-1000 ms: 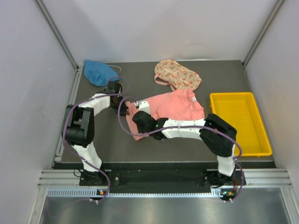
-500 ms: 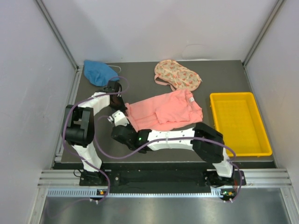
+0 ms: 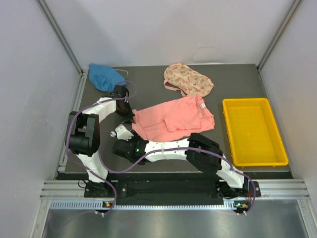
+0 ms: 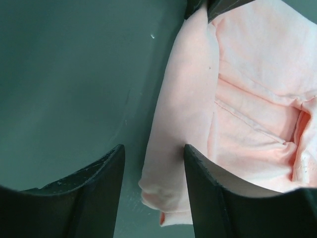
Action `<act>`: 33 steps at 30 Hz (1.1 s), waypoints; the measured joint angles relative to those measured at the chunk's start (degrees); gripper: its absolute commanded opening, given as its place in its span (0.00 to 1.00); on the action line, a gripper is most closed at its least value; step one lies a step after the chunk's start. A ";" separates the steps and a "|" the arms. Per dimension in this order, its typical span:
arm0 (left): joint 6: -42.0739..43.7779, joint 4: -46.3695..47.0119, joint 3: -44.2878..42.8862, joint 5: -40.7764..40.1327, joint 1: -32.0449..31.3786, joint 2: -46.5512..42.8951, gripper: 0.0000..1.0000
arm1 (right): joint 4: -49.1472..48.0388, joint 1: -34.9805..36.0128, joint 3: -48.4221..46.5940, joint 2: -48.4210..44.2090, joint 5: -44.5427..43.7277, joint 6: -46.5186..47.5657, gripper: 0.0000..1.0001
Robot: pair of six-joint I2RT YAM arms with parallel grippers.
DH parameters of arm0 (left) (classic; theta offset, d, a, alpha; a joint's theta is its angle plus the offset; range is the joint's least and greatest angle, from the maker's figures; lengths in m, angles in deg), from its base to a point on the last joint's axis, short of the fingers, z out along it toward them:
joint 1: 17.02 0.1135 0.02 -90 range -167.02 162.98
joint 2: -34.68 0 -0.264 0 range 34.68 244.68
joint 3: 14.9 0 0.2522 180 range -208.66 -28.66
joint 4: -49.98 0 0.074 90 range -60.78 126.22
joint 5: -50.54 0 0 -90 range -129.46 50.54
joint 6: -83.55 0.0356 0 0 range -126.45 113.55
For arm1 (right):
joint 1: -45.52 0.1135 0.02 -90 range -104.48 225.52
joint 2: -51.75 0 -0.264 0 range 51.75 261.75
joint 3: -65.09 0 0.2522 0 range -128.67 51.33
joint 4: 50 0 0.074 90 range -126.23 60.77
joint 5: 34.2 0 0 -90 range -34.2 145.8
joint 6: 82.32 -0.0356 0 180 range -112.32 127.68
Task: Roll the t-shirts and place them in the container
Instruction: Roll the T-shirt to the center of the board.
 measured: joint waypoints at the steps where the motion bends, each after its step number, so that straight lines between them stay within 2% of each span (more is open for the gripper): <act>1: 0.00 0.00 0.00 0.00 0.00 0.02 0.00 | 0.79 0.00 -0.81 0.55 -0.17 0.07 0.52; 15: -0.02 -0.20 -0.33 0.28 0.20 0.85 0.00 | 13.51 0.42 -12.79 8.90 -4.17 -2.05 0.48; 18: -0.02 -0.17 -0.33 0.31 0.22 0.87 0.00 | 15.17 0.46 -13.07 9.05 -4.63 -2.43 0.44; 23: -0.02 -0.20 -0.33 0.33 0.20 0.87 0.00 | 16.00 0.46 -13.03 9.05 -5.03 -3.02 0.43; 27: -0.02 -0.20 -0.33 0.39 0.20 0.87 0.00 | 13.73 0.46 -9.86 7.76 -5.22 -3.21 0.32; 33: 0.00 -0.66 -0.33 0.85 0.20 0.87 0.02 | 5.35 -0.20 1.09 0.17 -2.29 -3.50 0.25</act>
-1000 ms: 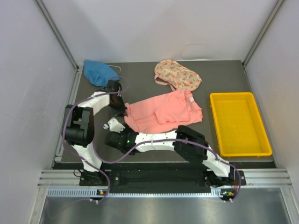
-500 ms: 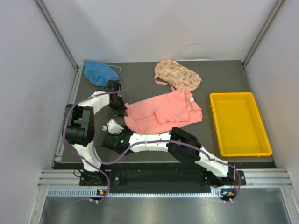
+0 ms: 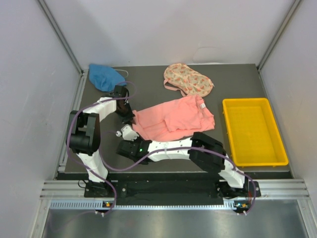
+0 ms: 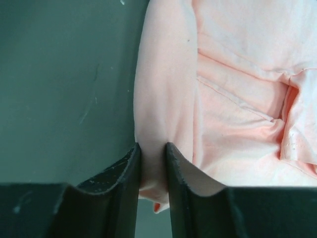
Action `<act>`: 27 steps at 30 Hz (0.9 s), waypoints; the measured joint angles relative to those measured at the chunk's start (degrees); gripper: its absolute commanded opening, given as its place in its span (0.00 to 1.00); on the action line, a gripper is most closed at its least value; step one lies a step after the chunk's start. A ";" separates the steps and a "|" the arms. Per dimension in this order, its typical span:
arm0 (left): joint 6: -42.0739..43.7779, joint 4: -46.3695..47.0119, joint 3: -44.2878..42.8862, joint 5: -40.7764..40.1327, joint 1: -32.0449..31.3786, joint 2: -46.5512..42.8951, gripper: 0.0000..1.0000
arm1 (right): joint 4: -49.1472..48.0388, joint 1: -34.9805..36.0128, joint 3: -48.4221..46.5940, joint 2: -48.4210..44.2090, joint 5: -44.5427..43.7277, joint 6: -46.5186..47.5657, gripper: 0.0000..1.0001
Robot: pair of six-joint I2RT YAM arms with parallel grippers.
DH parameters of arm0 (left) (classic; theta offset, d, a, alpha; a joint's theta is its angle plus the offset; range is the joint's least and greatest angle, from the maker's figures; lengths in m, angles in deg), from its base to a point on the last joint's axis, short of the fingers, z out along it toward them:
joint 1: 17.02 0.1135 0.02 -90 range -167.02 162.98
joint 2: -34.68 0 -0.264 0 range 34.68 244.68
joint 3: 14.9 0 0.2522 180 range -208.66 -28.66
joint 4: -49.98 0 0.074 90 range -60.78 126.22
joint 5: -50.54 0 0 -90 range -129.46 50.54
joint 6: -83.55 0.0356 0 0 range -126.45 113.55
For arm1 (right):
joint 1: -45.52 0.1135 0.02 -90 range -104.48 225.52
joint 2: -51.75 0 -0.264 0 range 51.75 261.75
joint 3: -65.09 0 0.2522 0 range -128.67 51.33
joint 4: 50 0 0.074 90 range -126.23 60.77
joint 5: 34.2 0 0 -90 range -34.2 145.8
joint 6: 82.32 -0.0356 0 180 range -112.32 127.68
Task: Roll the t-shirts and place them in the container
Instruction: Roll the T-shirt to the center of the board.
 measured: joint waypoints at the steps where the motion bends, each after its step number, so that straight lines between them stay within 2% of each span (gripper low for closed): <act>1: 0.02 -0.11 0.00 0.11 0.00 0.00 0.02 | -1.46 -0.20 2.01 -1.70 0.72 -0.04 0.25; 8: 0.37 -0.55 -0.04 0.83 0.04 -0.07 0.02 | -12.33 -1.97 14.47 -13.68 8.04 -2.89 0.20; 14: 1.29 -0.63 -1.22 0.63 0.11 -0.20 0.02 | -23.63 -7.85 25.33 -21.70 19.58 -12.15 0.20; 16: 1.51 -0.66 -1.40 0.63 0.11 -0.31 0.02 | -27.08 -10.19 28.33 -22.77 22.75 -15.28 0.20; 17: 1.53 -0.66 -1.46 0.66 0.11 -0.39 0.02 | -29.57 -11.58 30.38 -23.19 24.65 -17.42 0.25; 19: 1.68 -0.66 -1.51 0.66 0.11 -0.52 0.02 | -31.23 -13.20 32.70 -23.28 26.91 -20.46 0.27; 22: 1.73 -0.70 -1.60 0.63 0.11 -0.55 0.01 | -31.30 -13.53 32.92 -23.28 27.15 -21.46 0.31; 23: 1.73 -0.79 -1.66 0.63 0.11 -0.55 0.01 | -30.91 -13.00 32.57 -23.28 26.56 -21.44 0.36; 27: 1.73 -1.36 -2.03 0.66 0.11 -0.55 0.01 | -23.23 -8.15 24.33 -21.55 19.80 -18.64 0.37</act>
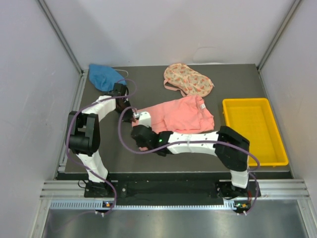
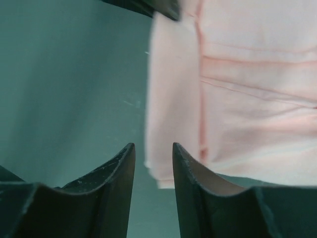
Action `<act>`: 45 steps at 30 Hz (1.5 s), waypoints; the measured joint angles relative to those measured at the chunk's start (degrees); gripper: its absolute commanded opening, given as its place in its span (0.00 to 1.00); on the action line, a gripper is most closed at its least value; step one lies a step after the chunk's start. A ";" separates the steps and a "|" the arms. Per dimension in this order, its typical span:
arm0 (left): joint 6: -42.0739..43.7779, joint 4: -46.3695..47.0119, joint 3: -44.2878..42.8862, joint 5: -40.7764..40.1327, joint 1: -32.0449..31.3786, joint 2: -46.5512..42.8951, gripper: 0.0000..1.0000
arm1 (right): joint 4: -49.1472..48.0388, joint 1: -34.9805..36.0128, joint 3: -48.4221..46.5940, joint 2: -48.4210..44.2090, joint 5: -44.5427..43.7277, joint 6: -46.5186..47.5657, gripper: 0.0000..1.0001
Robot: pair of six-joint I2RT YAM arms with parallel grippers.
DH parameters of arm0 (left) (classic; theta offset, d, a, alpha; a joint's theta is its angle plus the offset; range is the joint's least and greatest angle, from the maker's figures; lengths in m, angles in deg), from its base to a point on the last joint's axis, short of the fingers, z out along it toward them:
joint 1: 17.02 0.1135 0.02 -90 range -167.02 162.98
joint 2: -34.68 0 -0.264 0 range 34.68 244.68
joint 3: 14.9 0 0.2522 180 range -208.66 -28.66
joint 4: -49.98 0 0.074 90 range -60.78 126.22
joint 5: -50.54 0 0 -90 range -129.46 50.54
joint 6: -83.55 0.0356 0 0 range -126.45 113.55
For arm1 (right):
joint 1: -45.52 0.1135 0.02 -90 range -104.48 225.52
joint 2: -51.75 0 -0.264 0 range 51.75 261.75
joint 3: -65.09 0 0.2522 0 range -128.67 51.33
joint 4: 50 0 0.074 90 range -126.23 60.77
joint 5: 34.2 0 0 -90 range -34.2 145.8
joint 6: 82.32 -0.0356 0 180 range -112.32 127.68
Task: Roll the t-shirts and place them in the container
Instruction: Roll the T-shirt to the center of the board.
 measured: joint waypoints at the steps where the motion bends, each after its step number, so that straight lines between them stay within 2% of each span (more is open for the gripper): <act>1: -0.02 -0.13 -0.11 0.02 0.00 0.00 0.01 | 2.49 1.49 -4.15 1.57 -2.32 0.90 0.37; 3: 0.00 -0.48 -0.28 0.02 0.00 0.00 0.01 | 6.75 4.50 -13.42 6.10 -7.30 2.91 0.42; 6: 0.00 -1.07 -0.81 0.09 0.00 0.00 0.00 | 12.11 7.26 -21.84 11.39 -12.41 5.33 0.44; 17: 0.17 -2.25 -1.81 0.26 0.28 0.04 0.00 | 30.60 8.66 -37.20 27.36 -24.59 11.61 0.51; 28: 0.17 -2.36 -1.81 0.24 0.35 0.04 0.00 | 34.18 9.64 -42.10 31.30 -29.88 16.50 0.53; 36: 0.17 -2.45 -1.81 0.26 0.33 0.07 0.00 | 35.10 9.73 -43.85 34.80 -30.27 18.16 0.56; 39: 0.17 -2.43 -1.81 0.24 0.35 0.07 0.00 | 35.50 9.79 -44.72 35.39 -31.15 18.64 0.47; 42: 0.17 -2.43 -1.81 0.24 0.35 0.07 0.00 | 36.35 9.81 -46.01 36.41 -32.22 18.80 0.35; 43: 0.17 -2.45 -1.81 0.24 0.35 0.07 0.00 | 36.65 9.81 -46.38 36.81 -32.65 18.78 0.28; 45: 0.17 -2.45 -1.81 0.24 0.35 0.07 0.01 | 37.13 9.81 -46.64 37.20 -33.00 18.40 0.23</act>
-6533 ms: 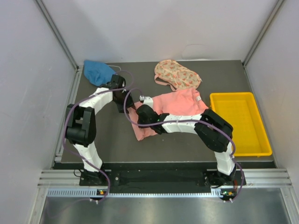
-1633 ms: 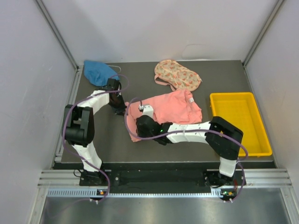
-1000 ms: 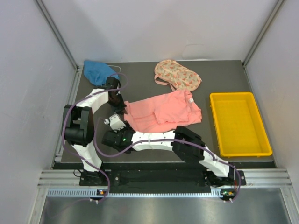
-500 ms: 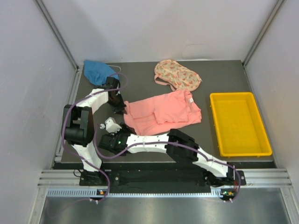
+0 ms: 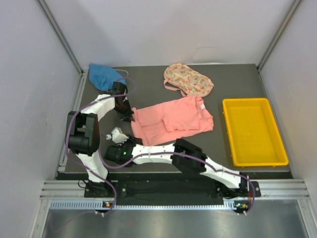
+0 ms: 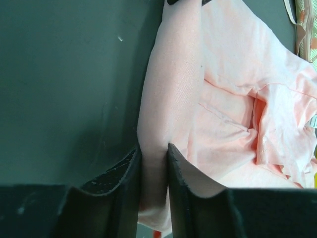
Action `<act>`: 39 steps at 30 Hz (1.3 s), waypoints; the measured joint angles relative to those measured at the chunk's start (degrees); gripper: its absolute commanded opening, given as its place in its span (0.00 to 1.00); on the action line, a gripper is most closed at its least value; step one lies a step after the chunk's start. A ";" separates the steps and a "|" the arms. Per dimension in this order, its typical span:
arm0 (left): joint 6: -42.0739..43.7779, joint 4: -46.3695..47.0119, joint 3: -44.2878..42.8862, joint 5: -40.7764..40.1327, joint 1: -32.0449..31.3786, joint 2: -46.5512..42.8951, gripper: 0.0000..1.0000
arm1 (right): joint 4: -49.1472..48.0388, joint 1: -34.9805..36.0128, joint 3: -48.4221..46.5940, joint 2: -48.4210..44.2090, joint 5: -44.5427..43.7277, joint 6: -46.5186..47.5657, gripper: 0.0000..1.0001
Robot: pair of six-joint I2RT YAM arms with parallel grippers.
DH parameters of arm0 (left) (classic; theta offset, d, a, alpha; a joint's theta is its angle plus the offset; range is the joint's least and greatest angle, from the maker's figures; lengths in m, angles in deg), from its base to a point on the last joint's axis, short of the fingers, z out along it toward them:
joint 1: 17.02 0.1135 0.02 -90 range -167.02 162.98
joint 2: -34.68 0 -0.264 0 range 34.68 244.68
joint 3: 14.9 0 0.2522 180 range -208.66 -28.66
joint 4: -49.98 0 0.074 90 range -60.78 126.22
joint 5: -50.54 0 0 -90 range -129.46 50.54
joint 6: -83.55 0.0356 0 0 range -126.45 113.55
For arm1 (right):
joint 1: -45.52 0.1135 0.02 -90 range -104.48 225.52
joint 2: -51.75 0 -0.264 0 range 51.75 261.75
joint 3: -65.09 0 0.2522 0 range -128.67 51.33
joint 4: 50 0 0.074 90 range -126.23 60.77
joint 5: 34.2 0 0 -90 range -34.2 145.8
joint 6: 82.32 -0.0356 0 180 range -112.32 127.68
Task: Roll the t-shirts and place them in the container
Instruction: Roll the T-shirt to the center of the board.
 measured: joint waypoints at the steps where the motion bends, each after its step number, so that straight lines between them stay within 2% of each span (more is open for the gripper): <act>1: -0.02 -0.04 0.00 0.00 0.00 0.00 0.00 | 0.26 0.00 0.00 0.00 -0.07 -0.33 0.21; 6: -0.02 -0.52 0.00 0.07 -0.02 0.00 0.02 | -4.17 -0.07 5.90 -2.75 0.44 -2.21 0.18; 11: -0.02 -1.79 0.00 1.38 -0.37 0.00 0.06 | -13.86 -1.46 20.68 -13.77 6.10 -3.85 0.18; 14: -0.02 -1.97 0.00 1.75 -0.42 0.00 0.11 | -20.24 -3.10 28.41 -21.27 11.13 -5.60 0.18; 17: -0.02 -1.97 0.00 2.14 -0.42 -0.04 0.20 | -24.79 -5.11 33.40 -26.62 16.76 -8.48 0.18; 18: 0.00 -1.95 0.00 2.16 -0.39 -0.04 0.27 | -27.28 -6.21 35.78 -28.61 19.87 -10.16 0.16; 21: 0.09 -1.79 -0.07 2.40 -0.35 -0.09 0.31 | -32.94 -9.33 41.88 -32.46 26.84 -15.13 0.16; 26: 0.15 -0.94 -0.11 3.10 -0.13 -0.96 0.42 | -42.77 -14.58 51.82 -35.15 37.27 -24.55 0.15; 29: 0.20 -0.35 -0.11 3.89 0.26 -2.14 0.45 | -49.03 -16.61 56.87 -35.60 41.72 -29.92 0.15; 31: 0.17 0.22 -0.09 4.39 0.44 -2.80 0.45 | -54.12 -17.57 60.22 -36.17 44.02 -33.62 0.15; 34: 0.00 1.62 0.26 5.64 0.68 -4.24 0.35 | -61.26 -18.99 65.07 -37.00 46.73 -39.41 0.14; 37: -0.55 3.65 2.19 7.56 0.85 -6.36 0.17 | -67.04 -20.00 68.61 -37.03 48.41 -44.30 0.14; 39: -0.90 4.59 3.69 8.92 0.90 -7.58 0.10 | -70.20 -20.44 70.53 -37.03 49.00 -47.21 0.14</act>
